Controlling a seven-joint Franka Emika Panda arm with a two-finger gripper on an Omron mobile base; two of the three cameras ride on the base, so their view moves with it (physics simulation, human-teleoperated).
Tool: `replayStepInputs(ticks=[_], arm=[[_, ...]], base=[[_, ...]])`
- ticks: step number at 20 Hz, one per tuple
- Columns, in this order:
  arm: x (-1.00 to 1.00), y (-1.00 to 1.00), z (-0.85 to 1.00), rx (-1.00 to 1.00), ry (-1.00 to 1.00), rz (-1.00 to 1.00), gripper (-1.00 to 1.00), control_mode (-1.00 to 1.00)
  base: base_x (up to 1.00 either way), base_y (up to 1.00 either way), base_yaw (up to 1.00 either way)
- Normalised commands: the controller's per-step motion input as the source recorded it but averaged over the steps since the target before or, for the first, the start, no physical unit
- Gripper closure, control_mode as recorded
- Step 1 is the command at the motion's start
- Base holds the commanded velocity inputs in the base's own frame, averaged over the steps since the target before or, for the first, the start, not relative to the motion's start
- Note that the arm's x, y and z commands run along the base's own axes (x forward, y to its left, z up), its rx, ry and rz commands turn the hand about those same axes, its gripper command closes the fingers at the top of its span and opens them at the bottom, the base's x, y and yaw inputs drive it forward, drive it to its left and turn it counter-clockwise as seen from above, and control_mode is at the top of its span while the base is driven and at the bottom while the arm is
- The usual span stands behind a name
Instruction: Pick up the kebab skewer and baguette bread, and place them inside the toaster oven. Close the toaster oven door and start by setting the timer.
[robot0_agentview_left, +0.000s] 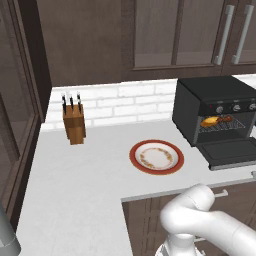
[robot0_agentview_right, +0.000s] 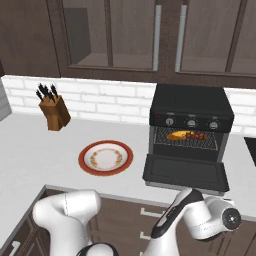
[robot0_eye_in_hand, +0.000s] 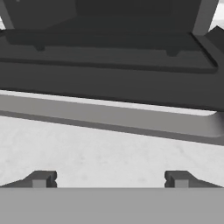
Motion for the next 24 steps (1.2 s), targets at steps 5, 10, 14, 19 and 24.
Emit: replayStepInputs(ticks=[5,10,14,19,24], arm=[[0.22,0.00,-0.23,0.00,0.00,0.01,-1.00,-1.00],[0.21,0.05,-0.20,0.00,0.00,0.00,-1.00,-1.00],[0.18,0.18,-0.12,0.00,0.00,0.00,-1.00,-1.00],[0.20,0.23,-0.18,0.00,0.00,0.00,-1.00,-1.00],[0.20,0.22,-0.21,0.00,0.00,0.00,-1.00,-1.00]], base=[[0.00,0.00,0.00],[0.00,0.00,0.00],[0.00,0.00,0.00],[0.00,0.00,0.00],[0.00,0.00,0.00]])
